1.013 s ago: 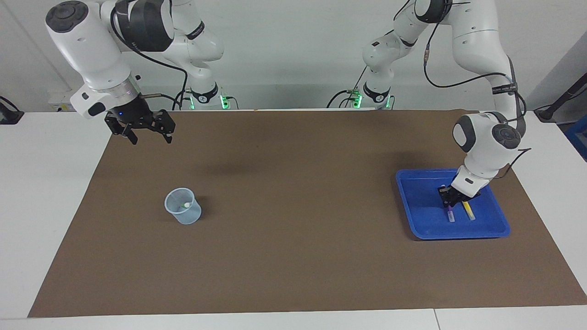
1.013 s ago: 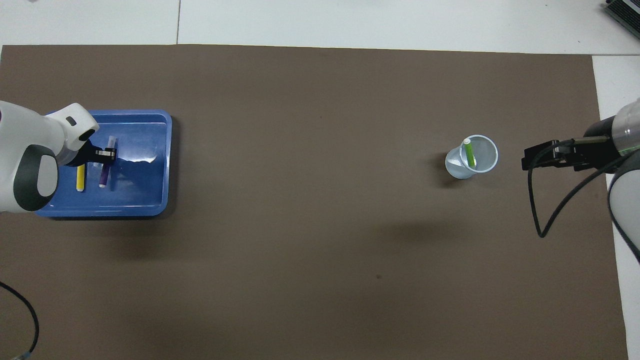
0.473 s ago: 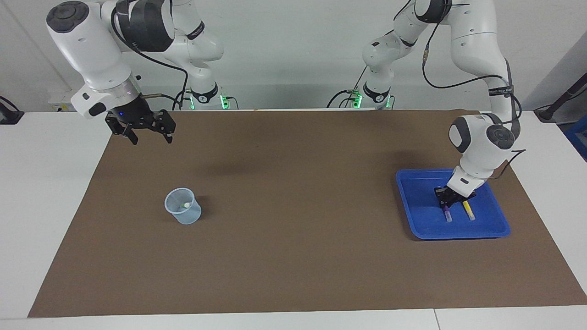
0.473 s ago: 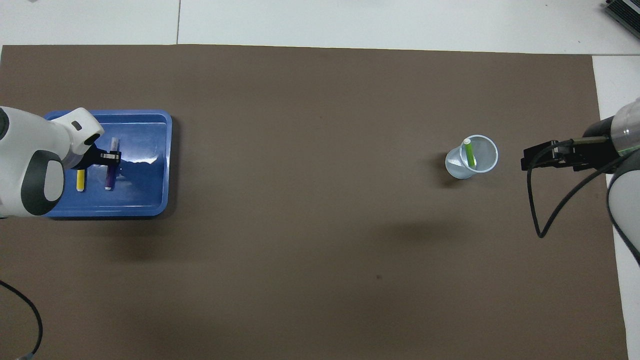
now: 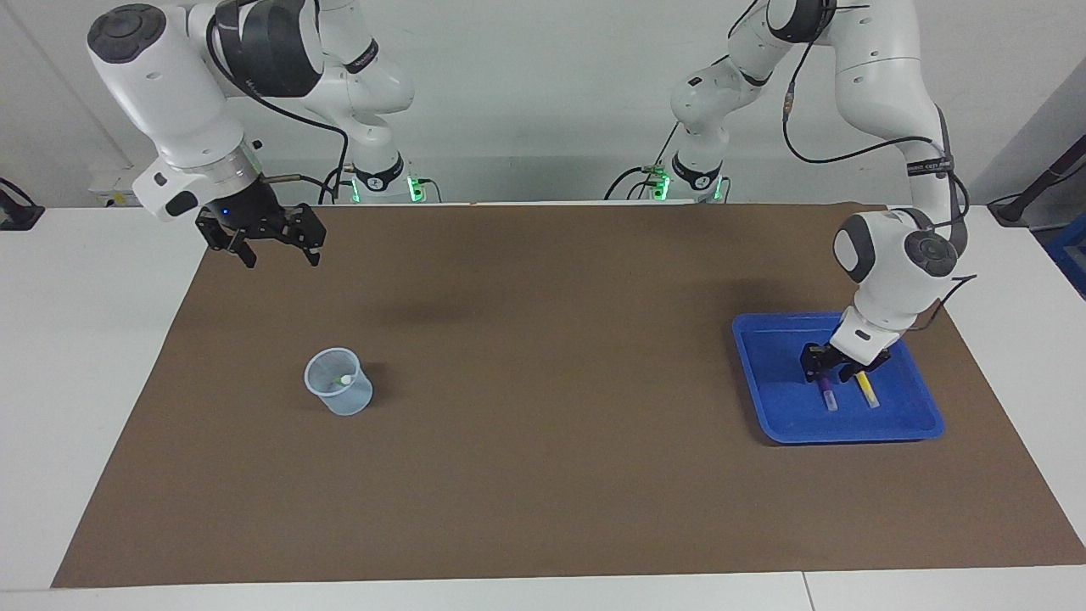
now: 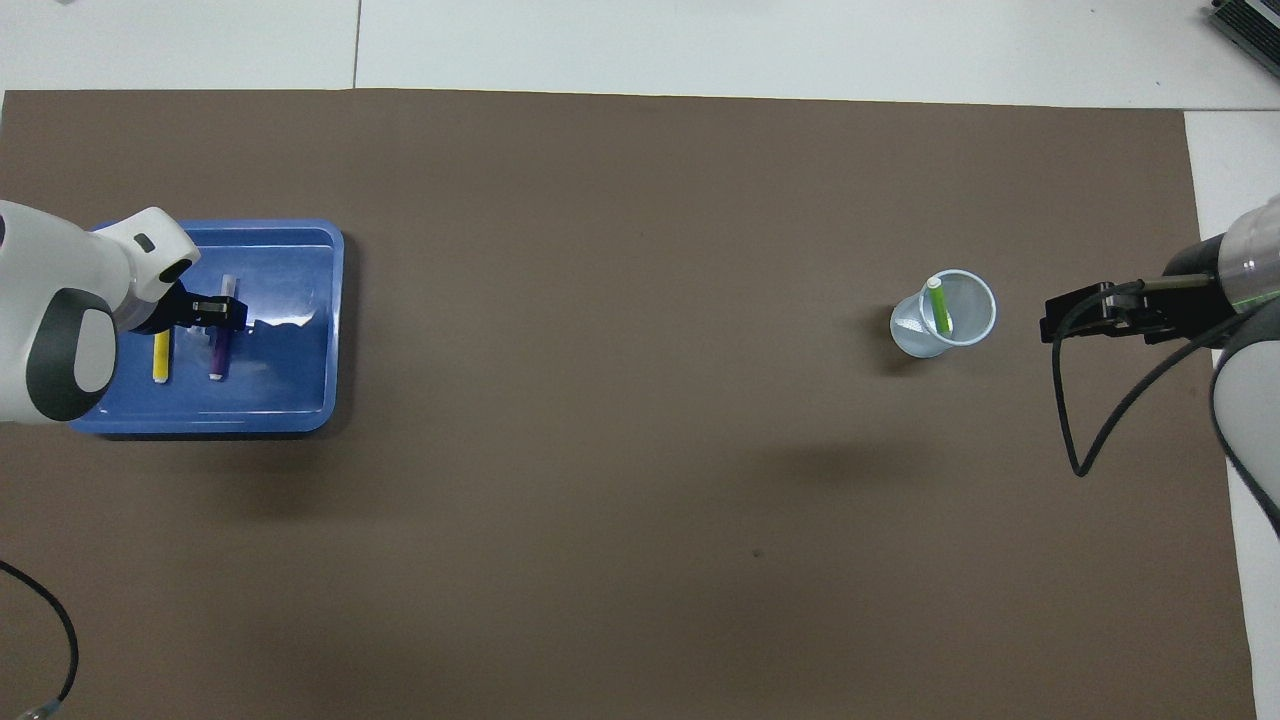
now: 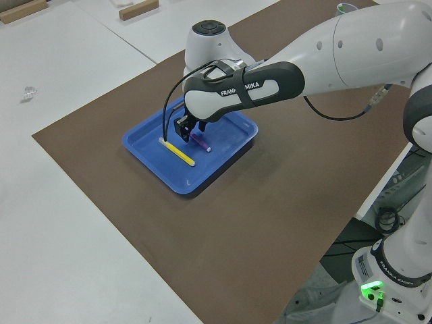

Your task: Right arm passes pens to left for tray arrangement

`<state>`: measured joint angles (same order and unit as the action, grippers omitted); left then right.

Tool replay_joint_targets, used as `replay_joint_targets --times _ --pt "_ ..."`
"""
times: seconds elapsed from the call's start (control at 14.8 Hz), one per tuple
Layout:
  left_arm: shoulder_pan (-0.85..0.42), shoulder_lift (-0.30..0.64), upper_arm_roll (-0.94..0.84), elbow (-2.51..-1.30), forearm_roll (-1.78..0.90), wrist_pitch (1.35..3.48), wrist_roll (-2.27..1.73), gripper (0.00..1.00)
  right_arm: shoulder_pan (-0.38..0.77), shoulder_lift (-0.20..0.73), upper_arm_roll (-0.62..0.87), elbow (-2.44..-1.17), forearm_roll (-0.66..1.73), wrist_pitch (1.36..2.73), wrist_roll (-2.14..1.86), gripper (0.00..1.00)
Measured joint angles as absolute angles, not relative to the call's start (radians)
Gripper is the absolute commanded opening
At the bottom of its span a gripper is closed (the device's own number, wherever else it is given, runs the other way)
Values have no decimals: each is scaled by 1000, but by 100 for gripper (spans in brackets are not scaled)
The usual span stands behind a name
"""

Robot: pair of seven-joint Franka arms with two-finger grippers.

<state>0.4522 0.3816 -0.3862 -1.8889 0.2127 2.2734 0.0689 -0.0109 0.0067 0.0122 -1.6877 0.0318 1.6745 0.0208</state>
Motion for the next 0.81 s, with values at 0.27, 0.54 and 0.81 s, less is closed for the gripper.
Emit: replay_joint_targets --times 0.27,0.54,0.81 --pt "427 374 -400 -1771 154 2108 41 67 -11 5 12 -1699 32 1696 21 100" --pt "405 353 -433 -1686 41 1975 -139 67 -11 1 12 -1704 32 1696 21 100" --pt "398 285 -514 -1665 -86 1894 -440 71 -10 -1 12 -1705 32 1697 21 100"
